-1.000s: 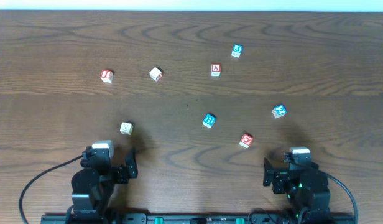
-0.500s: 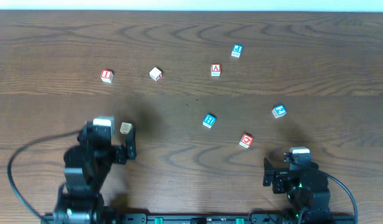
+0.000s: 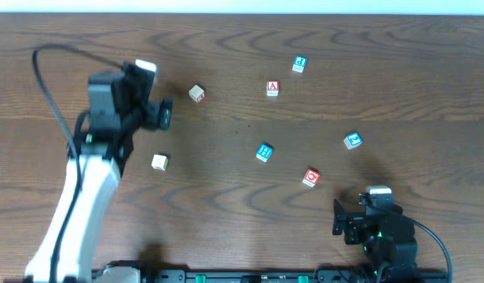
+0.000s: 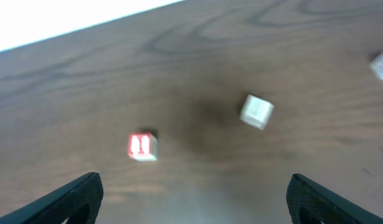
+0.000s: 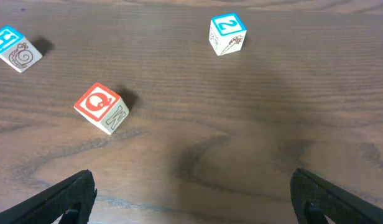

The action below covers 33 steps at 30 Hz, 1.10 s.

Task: Spell out Ai2
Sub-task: 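Move the left gripper forward over the red-bordered I block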

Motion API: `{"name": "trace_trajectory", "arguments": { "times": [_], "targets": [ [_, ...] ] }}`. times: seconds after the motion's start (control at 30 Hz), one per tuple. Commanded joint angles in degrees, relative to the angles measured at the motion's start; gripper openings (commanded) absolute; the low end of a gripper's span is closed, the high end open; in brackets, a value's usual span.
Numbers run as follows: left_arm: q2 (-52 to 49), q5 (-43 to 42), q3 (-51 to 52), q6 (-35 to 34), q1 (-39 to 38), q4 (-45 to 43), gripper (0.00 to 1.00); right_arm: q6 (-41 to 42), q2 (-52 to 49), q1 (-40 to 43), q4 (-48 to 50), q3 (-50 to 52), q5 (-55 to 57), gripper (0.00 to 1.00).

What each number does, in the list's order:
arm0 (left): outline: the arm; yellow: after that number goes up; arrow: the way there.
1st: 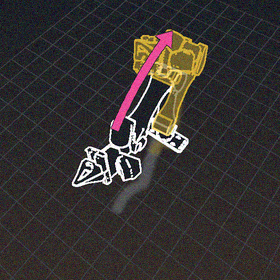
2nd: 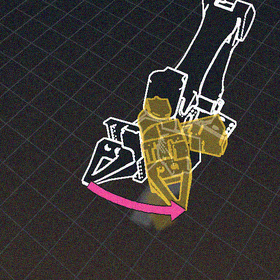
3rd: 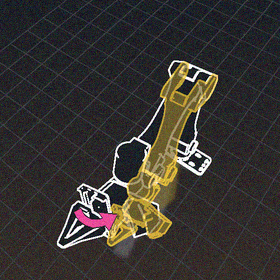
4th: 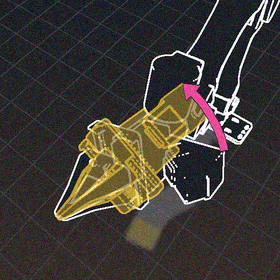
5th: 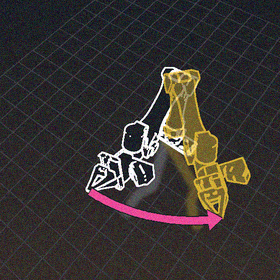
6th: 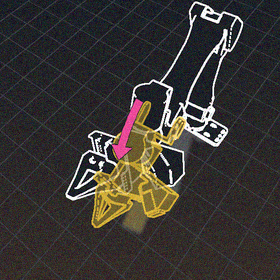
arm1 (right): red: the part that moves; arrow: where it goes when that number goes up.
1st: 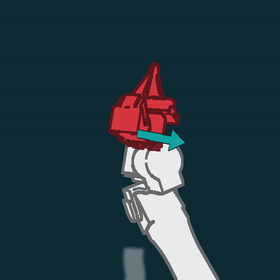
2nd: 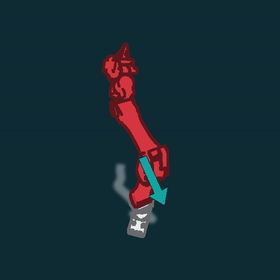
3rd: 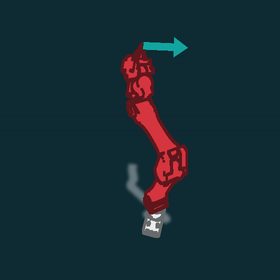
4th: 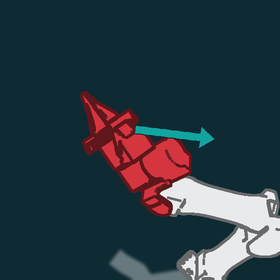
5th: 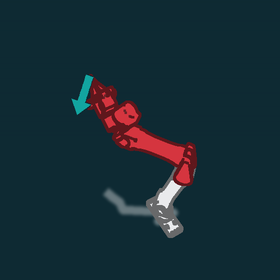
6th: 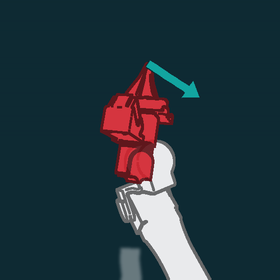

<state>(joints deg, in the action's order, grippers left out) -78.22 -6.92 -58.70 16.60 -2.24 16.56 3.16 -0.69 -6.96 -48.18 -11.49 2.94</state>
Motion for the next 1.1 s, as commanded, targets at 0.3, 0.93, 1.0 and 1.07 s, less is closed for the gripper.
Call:
{"name": "trace_trajectory", "arguments": {
  "times": [0.3,0.93,1.0,1.07],
  "targets": [
    [-23.06,5.53,-21.99,1.99,6.19,8.57,0.95,-0.44,0.37,0.46,-0.2,0.68,-0.2,0.99],
    [-47.58,-1.81,-42.21,3.96,10.71,16.85,0.95,-0.44,0.37,0.46,-0.2,0.68,-0.2,0.99],
    [-48.78,-3.37,-42.21,4.0,10.75,16.87,0.95,-0.44,0.37,0.46,-0.22,0.68,-0.2,0.99],
    [-49.64,-4.61,-42.21,4.07,10.75,16.85,0.95,-0.44,0.37,0.46,-0.2,0.68,-0.2,0.99]
  ]
}}
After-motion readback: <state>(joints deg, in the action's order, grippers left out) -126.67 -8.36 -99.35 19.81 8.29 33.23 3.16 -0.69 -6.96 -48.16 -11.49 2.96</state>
